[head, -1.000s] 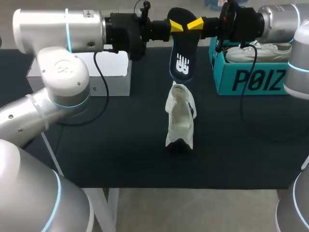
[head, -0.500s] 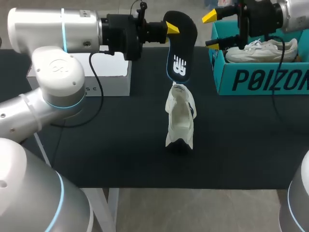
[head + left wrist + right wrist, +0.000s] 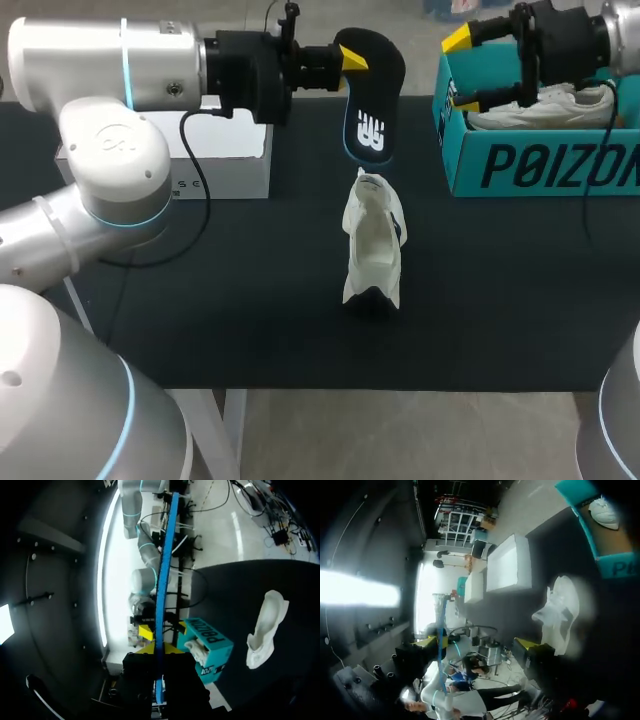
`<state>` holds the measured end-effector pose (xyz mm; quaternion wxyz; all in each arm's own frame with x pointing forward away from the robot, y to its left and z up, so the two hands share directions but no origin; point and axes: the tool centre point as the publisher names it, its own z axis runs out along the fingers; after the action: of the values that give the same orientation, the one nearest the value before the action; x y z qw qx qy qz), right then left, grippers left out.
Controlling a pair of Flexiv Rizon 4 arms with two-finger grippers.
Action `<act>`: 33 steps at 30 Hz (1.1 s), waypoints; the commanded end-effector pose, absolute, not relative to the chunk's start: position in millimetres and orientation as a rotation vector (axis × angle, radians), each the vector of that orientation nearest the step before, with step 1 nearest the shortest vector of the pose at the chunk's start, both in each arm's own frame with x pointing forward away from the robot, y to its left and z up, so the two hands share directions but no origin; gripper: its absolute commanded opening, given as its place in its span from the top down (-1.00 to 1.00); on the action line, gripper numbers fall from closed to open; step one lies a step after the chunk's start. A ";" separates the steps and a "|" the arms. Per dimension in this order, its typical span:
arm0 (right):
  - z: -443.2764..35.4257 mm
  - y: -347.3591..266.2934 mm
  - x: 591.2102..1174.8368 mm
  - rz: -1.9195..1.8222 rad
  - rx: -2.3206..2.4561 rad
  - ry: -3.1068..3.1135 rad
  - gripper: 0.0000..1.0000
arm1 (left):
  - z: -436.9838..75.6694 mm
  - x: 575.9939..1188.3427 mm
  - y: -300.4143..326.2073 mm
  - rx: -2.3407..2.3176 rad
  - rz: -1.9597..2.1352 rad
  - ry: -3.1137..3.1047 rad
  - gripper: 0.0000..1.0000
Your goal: Take the shoe out of the shoebox, open the shoe tongue, remove and reinsert the insole, then place the shoe into the shoebox
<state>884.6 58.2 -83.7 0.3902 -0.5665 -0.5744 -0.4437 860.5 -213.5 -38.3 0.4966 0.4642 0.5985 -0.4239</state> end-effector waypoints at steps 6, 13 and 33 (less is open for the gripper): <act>-83.9 -25.6 862.4 -1.039 -1.579 -1.644 -1.00 | -38.7 856.1 -211.0 1.074 -1.050 1.483 1.00; -89.7 -61.6 854.1 -1.035 -1.638 -1.602 -1.00 | -39.1 852.1 -211.6 1.064 -1.046 1.495 1.00; -94.9 -78.7 850.1 -1.041 -1.731 -1.603 -1.00 | -36.6 848.6 -212.0 1.010 -1.073 1.516 1.00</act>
<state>850.8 -78.9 -95.0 0.2788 -0.6437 -0.5976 -0.3885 849.1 -210.7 -36.6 0.4910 0.4166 0.6235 -0.4435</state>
